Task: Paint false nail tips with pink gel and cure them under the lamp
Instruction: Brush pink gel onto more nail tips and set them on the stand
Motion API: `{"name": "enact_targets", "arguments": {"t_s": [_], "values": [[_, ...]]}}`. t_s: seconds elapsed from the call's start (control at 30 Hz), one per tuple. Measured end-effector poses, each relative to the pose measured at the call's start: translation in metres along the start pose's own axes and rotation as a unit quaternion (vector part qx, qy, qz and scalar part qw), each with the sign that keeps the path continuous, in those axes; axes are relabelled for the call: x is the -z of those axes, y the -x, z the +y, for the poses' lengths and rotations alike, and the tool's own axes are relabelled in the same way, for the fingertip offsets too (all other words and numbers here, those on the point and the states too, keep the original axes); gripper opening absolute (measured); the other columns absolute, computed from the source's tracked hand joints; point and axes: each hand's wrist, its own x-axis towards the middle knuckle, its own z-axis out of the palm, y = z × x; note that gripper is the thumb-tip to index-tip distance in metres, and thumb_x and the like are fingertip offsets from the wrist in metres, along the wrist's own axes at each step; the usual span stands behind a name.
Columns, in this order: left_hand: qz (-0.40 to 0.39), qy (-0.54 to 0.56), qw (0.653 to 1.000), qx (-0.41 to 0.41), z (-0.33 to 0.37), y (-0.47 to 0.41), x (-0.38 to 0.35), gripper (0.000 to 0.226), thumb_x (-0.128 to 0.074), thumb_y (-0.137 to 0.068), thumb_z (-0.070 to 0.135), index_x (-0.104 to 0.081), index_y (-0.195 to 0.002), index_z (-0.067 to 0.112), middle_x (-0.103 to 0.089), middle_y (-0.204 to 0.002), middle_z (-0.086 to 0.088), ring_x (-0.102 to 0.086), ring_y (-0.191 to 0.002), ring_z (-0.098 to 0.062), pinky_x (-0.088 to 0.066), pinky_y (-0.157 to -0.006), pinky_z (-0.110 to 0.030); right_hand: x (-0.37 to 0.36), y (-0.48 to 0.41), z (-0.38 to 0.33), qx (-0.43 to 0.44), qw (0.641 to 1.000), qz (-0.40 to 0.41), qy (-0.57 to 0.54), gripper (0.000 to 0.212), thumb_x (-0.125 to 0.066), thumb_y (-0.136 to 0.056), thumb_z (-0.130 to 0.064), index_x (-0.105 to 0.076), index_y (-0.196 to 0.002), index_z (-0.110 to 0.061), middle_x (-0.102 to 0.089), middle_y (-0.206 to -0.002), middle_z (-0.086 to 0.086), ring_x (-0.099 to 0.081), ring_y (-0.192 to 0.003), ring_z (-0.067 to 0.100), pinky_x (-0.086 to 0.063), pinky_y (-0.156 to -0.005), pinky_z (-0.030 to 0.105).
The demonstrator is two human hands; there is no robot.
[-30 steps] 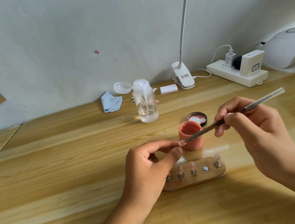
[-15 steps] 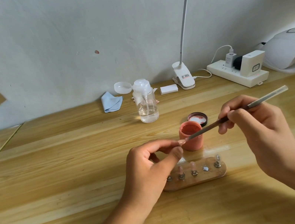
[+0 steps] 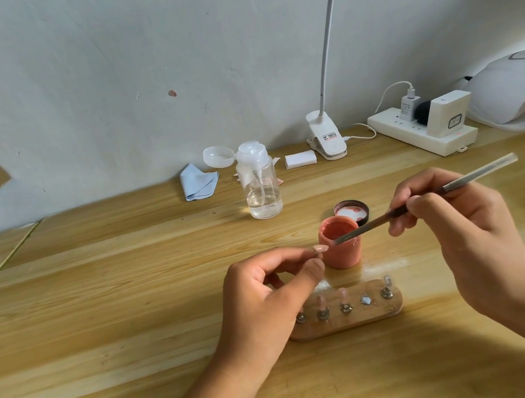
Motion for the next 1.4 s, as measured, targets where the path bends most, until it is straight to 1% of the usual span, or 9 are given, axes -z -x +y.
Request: {"name": "enact_targets", "arguments": {"t_s": [0.27, 0.37, 0.6, 0.83, 1.0, 1.1, 1.2, 1.27, 1.4], "values": [[-0.006, 0.009, 1.0, -0.002, 0.0, 0.0, 0.0007, 0.01, -0.081, -0.077, 0.02, -0.081, -0.087, 0.022, -0.077, -0.082, 0.003, -0.064, -0.067, -0.008, -0.049, -0.052, -0.022, -0.0024, 0.0038, -0.0032, 0.017, 0.999, -0.038, -0.011, 0.017, -0.055, -0.085, -0.024, -0.071, -0.082, -0.025, -0.067, -0.071, 0.005, -0.062, -0.071, 0.013, -0.048, -0.075, 0.021], [-0.007, -0.001, 1.0, -0.008, -0.0005, -0.0002, 0.0008, 0.009, -0.081, -0.079, 0.019, -0.08, -0.087, 0.023, -0.076, -0.081, 0.004, -0.063, -0.067, -0.007, -0.049, -0.054, -0.025, -0.0043, 0.0052, -0.0016, 0.017, 0.999, -0.051, -0.009, 0.015, -0.054, -0.09, -0.012, -0.067, -0.085, -0.015, -0.068, -0.07, 0.007, -0.063, -0.074, 0.008, -0.048, -0.077, 0.016], [0.002, 0.004, 1.0, -0.01, -0.0007, -0.0004, -0.0003, 0.012, -0.08, -0.08, 0.016, -0.081, -0.087, 0.025, -0.077, -0.083, 0.002, -0.065, -0.066, -0.01, -0.049, -0.05, -0.022, 0.0009, -0.0015, -0.0002, -0.019, 0.999, 0.034, 0.003, 0.025, -0.051, -0.083, -0.012, -0.07, -0.072, -0.024, -0.064, -0.061, 0.007, -0.059, -0.065, 0.01, -0.045, -0.069, 0.016], [-0.002, -0.01, 1.0, -0.005, -0.0007, -0.0002, 0.0004, 0.009, -0.081, -0.079, 0.019, -0.081, -0.087, 0.023, -0.077, -0.083, 0.006, -0.066, -0.072, -0.014, -0.05, -0.056, -0.029, -0.0036, 0.0045, -0.0016, 0.006, 0.999, -0.037, -0.003, 0.026, -0.05, -0.091, -0.012, -0.071, -0.081, -0.025, -0.068, -0.068, 0.006, -0.062, -0.07, 0.011, -0.047, -0.072, 0.019], [0.004, -0.008, 1.0, -0.011, -0.0015, 0.0, 0.0, 0.011, -0.08, -0.08, 0.017, -0.081, -0.088, 0.026, -0.077, -0.085, 0.006, -0.068, -0.077, -0.022, -0.052, -0.054, -0.032, -0.0017, 0.0015, -0.0002, -0.004, 1.0, 0.026, 0.005, 0.021, -0.05, -0.084, -0.009, -0.066, -0.075, -0.018, -0.064, -0.06, 0.006, -0.059, -0.063, 0.009, -0.045, -0.068, 0.014], [0.005, -0.011, 1.0, -0.017, -0.0017, -0.0001, 0.0, 0.012, -0.08, -0.08, 0.017, -0.08, -0.088, 0.027, -0.077, -0.084, 0.006, -0.068, -0.073, -0.014, -0.052, -0.053, -0.027, -0.0001, 0.0001, -0.0001, -0.002, 0.999, 0.037, 0.004, 0.018, -0.049, -0.084, -0.01, -0.065, -0.076, -0.014, -0.063, -0.059, 0.002, -0.059, -0.062, 0.009, -0.046, -0.068, 0.015], [0.005, -0.006, 1.0, -0.013, -0.0016, -0.0004, 0.0003, 0.011, -0.081, -0.08, 0.018, -0.08, -0.088, 0.025, -0.077, -0.084, 0.007, -0.066, -0.071, -0.006, -0.051, -0.054, -0.024, -0.0015, 0.0033, -0.0002, 0.013, 1.0, 0.0, -0.002, 0.024, -0.05, -0.089, -0.01, -0.068, -0.078, -0.022, -0.066, -0.066, 0.003, -0.062, -0.067, 0.01, -0.047, -0.07, 0.017], [0.006, -0.003, 1.0, -0.012, -0.0012, -0.0004, 0.0004, 0.011, -0.081, -0.079, 0.018, -0.08, -0.088, 0.025, -0.077, -0.083, 0.006, -0.066, -0.073, -0.006, -0.051, -0.054, -0.024, -0.0037, 0.0061, 0.0, 0.023, 0.999, -0.033, 0.0, 0.019, -0.049, -0.093, -0.009, -0.066, -0.085, -0.015, -0.069, -0.07, 0.005, -0.063, -0.071, 0.008, -0.048, -0.072, 0.017], [0.019, 0.001, 1.0, -0.014, 0.0008, 0.0005, -0.0006, 0.012, -0.08, -0.08, 0.019, -0.08, -0.088, 0.027, -0.077, -0.084, 0.005, -0.067, -0.074, -0.023, -0.052, -0.052, -0.034, -0.0034, 0.0061, 0.0019, 0.025, 0.999, -0.022, 0.001, 0.016, -0.05, -0.092, -0.006, -0.064, -0.085, -0.01, -0.067, -0.066, 0.003, -0.062, -0.069, 0.005, -0.047, -0.072, 0.013]]}}
